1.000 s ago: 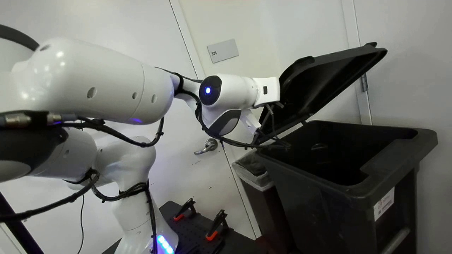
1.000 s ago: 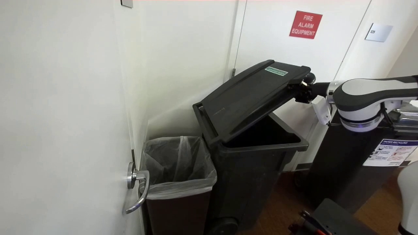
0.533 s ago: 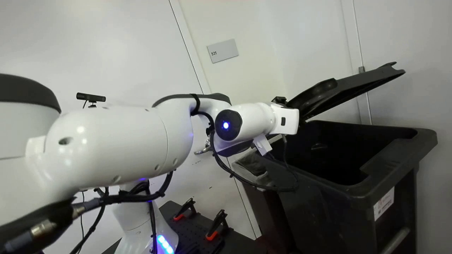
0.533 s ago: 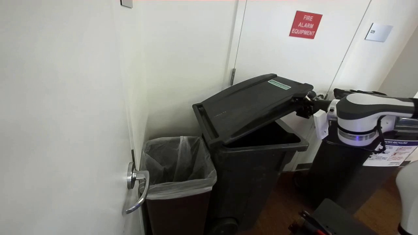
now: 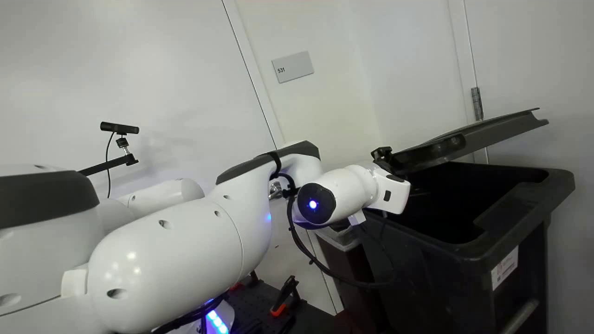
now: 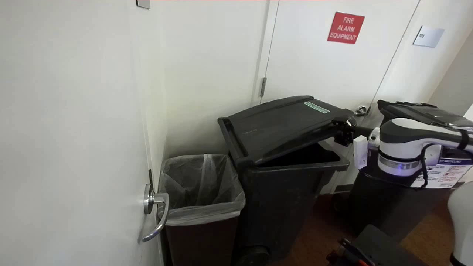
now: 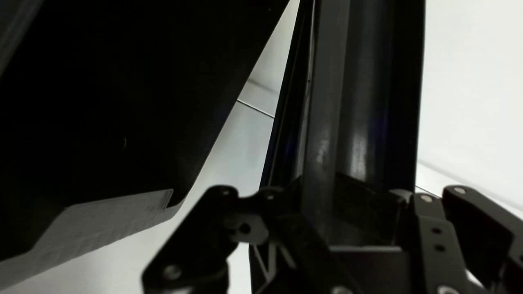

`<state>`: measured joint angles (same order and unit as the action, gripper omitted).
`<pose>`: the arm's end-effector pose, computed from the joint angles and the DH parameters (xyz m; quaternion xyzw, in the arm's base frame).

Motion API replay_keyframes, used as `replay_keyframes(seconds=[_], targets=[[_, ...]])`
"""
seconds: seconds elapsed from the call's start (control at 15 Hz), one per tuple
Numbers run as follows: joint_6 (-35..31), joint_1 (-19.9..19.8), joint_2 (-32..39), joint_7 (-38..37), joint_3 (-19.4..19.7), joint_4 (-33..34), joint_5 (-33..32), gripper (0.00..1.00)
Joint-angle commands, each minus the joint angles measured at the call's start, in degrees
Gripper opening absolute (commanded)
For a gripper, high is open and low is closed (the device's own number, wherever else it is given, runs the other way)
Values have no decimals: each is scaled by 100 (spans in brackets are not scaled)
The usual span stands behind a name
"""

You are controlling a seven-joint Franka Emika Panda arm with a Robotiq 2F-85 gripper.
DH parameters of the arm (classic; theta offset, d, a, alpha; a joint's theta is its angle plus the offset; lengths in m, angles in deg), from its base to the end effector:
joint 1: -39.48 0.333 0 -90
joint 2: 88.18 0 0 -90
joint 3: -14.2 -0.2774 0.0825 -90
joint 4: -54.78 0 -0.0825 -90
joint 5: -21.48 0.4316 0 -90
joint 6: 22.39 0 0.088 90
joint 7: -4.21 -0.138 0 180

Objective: Close the bin

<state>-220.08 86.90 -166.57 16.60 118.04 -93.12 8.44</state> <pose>0.4231 -0.3262 0.2195 -0.6516 0.4438 -0.5279 0.3160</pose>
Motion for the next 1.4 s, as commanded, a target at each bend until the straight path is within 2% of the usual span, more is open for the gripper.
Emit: replay_keyframes(seconds=[0.0,0.2,0.53,0.8,0.87,1.0,1.33], targets=[[-158,69,-24,-121,-196,241,263,2],[-159,73,-229,-60,-140,253,213,2],[-156,245,-47,-99,178,379,403,2],[-151,163,175,-103,-187,168,391,2],[-150,154,263,-106,-268,158,414,35],[-148,142,441,-132,-384,150,463,41],[-150,163,1113,-315,-471,136,839,78]])
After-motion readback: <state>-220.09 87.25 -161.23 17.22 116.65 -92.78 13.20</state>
